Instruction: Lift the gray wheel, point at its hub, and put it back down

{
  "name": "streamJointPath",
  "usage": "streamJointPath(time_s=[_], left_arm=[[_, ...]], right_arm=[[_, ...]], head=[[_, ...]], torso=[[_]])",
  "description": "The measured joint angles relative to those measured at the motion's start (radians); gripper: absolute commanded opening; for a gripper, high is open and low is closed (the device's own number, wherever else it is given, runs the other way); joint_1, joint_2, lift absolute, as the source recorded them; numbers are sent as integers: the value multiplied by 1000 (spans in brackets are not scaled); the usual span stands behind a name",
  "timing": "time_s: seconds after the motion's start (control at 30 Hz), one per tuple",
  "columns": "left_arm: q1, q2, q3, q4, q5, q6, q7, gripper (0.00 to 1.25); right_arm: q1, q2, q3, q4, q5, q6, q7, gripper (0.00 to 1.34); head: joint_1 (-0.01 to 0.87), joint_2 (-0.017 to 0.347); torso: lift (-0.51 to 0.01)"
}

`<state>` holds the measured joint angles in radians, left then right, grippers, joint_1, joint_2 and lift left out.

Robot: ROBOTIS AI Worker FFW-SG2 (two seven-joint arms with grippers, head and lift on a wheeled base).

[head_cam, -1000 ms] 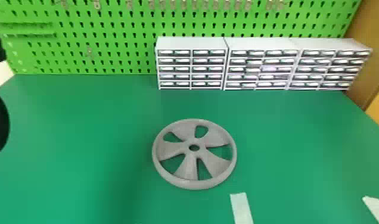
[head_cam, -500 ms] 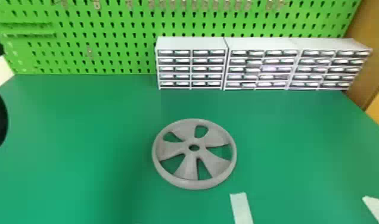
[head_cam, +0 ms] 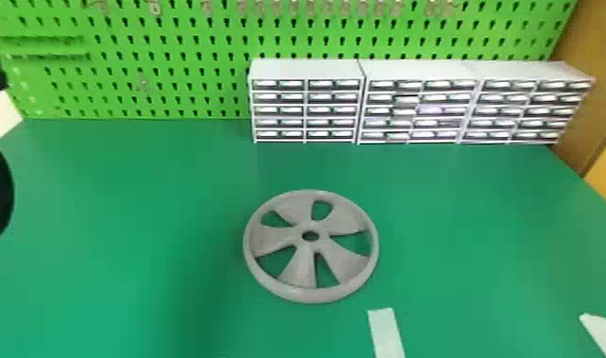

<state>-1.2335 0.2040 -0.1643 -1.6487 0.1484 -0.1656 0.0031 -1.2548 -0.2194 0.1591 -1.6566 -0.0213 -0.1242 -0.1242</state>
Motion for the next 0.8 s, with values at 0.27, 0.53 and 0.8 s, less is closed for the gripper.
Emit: streamJointPath(time_s=[0.27, 0.53, 0.8], left_arm=[[2, 0, -2, 0, -1, 0, 0, 1178], [3, 0, -7, 0, -4, 0, 0, 1178], [19, 1, -7, -1, -10, 0, 1, 1180]], right_arm=[[0, 0, -1, 0, -2, 0, 0, 1301], [2, 0, 0, -1, -4, 0, 0, 1302], [15, -11, 10, -3, -10, 16, 0, 1302]], head=[[692, 48], [692, 48], [692, 48]], torso=[[-88], [-88], [-88]])
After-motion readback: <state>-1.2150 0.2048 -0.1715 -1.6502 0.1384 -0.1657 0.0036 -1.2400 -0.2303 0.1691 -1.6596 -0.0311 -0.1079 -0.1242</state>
